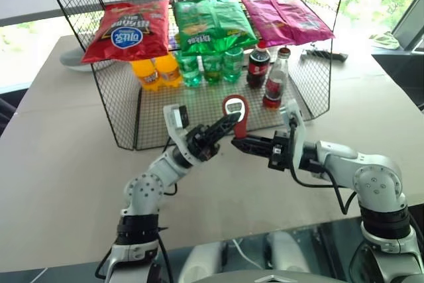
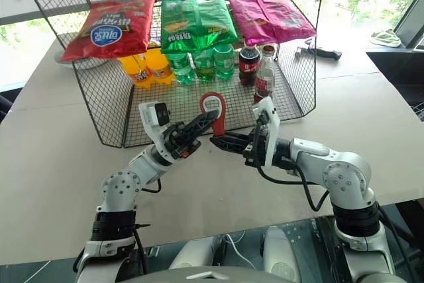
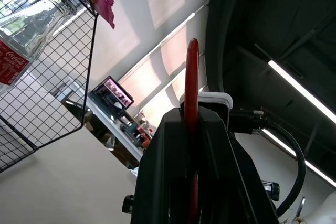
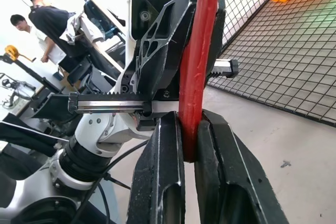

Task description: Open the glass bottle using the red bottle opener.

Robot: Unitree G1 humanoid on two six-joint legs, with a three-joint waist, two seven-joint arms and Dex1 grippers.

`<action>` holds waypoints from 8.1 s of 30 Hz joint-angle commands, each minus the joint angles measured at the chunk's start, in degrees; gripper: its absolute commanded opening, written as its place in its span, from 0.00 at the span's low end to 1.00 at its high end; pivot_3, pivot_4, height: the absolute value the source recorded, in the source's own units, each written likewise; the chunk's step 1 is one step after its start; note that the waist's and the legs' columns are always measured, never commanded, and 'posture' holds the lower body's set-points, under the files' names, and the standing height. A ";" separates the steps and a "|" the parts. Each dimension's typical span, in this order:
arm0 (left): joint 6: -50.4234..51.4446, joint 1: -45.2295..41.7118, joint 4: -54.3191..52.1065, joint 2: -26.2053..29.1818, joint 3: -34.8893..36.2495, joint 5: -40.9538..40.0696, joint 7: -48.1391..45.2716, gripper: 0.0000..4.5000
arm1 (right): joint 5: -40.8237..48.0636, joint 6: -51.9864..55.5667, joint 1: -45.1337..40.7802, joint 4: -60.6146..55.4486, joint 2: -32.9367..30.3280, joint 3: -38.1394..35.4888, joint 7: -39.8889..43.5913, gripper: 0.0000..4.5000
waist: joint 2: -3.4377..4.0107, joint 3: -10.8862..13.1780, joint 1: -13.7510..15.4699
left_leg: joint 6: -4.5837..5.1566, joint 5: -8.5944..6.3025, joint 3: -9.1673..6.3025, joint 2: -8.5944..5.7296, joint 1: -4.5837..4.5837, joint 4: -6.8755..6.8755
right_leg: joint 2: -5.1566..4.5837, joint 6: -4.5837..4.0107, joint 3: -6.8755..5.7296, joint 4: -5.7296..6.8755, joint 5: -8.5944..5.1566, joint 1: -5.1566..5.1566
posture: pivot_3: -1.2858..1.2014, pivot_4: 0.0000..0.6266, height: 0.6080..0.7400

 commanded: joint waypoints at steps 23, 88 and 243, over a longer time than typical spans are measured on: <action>-34.57 -20.71 29.14 -3.51 -12.34 45.91 9.87 0.98 | -50.95 -53.25 11.79 3.62 -1.78 -6.34 -12.02 0.00 | -0.05 -0.03 1.07 | -0.01 0.01 0.21 -0.08 -0.09 -0.01 | 0.02 0.02 0.16 0.05 0.01 -0.13 | 0.52 0.24 1.00; -62.33 -55.87 82.37 -21.53 -4.15 69.99 37.74 0.58 | -71.70 -51.97 17.05 -10.97 9.43 0.29 -16.82 0.00 | -0.09 -0.03 0.70 | 0.01 0.02 0.15 -0.18 -0.31 0.61 | 0.12 0.06 0.10 0.45 0.01 -0.25 | 0.52 0.24 1.00; -44.91 -0.48 1.40 6.72 -12.17 44.84 4.03 0.34 | -97.41 -92.43 -0.35 21.36 -4.10 19.48 -12.13 0.00 | -0.14 -0.14 -0.50 | -0.01 0.00 0.29 0.00 0.40 0.57 | 0.23 0.03 0.49 0.57 0.01 0.14 | 0.52 0.24 1.00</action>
